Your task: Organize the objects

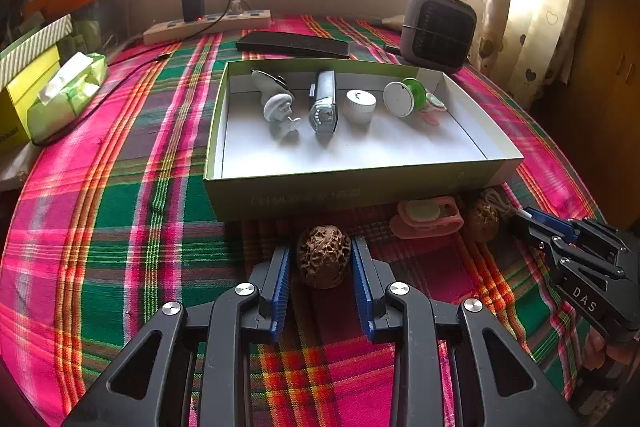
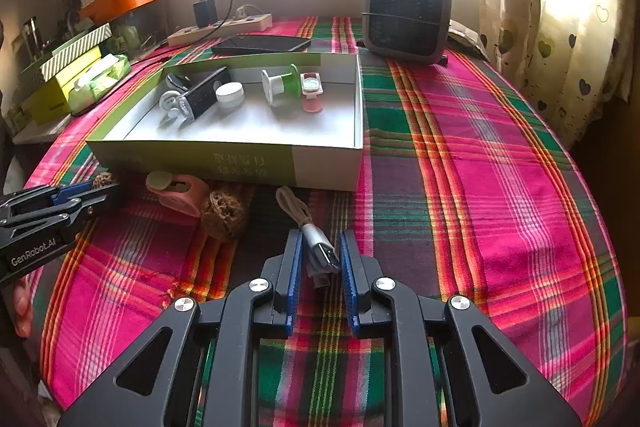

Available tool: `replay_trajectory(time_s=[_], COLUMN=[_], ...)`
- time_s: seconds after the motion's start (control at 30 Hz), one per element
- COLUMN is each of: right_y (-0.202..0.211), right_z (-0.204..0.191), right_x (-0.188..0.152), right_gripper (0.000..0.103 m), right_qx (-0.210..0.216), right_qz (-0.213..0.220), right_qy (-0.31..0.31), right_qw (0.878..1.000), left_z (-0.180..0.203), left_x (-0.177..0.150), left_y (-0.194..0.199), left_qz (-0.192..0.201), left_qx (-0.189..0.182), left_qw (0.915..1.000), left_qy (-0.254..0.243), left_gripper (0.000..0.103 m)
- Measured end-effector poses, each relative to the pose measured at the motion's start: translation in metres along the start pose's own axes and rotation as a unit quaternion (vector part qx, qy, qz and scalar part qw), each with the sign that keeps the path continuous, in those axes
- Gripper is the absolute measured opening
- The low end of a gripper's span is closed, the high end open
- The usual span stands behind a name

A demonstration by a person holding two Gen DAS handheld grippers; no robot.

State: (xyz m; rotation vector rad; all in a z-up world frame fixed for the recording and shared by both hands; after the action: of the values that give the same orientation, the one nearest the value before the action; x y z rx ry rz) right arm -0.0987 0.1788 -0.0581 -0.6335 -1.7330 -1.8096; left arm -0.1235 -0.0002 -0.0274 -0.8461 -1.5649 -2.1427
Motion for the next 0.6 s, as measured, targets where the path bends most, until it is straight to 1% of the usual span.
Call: replay_trajectory(time_s=[0.6], right_y=[0.0091], right_z=[0.0026], right_x=[0.0031], right_gripper=[0.019], right_qx=[0.009], right_qz=[0.010], right_qy=[-0.009], right_qw=[1.000], left_z=[0.0036], left_x=[0.0016], left_y=[0.0090], left_qz=[0.011], left_qx=[0.000], left_qw=[0.9999], left_qy=[-0.006], left_gripper=[0.027])
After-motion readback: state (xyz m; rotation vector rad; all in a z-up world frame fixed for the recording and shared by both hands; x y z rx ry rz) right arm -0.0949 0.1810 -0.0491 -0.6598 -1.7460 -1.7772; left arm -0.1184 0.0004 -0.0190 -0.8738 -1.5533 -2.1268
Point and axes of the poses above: each gripper's, at about its wrist camera, not at the fingertips, and y roughly against the way its jaws point, z to its right, x to its top, the point moved 5 cm from there along -y, roughly the way its jaws point, and after that the axes turned 6 degrees about -x, right-handed, at the moved point
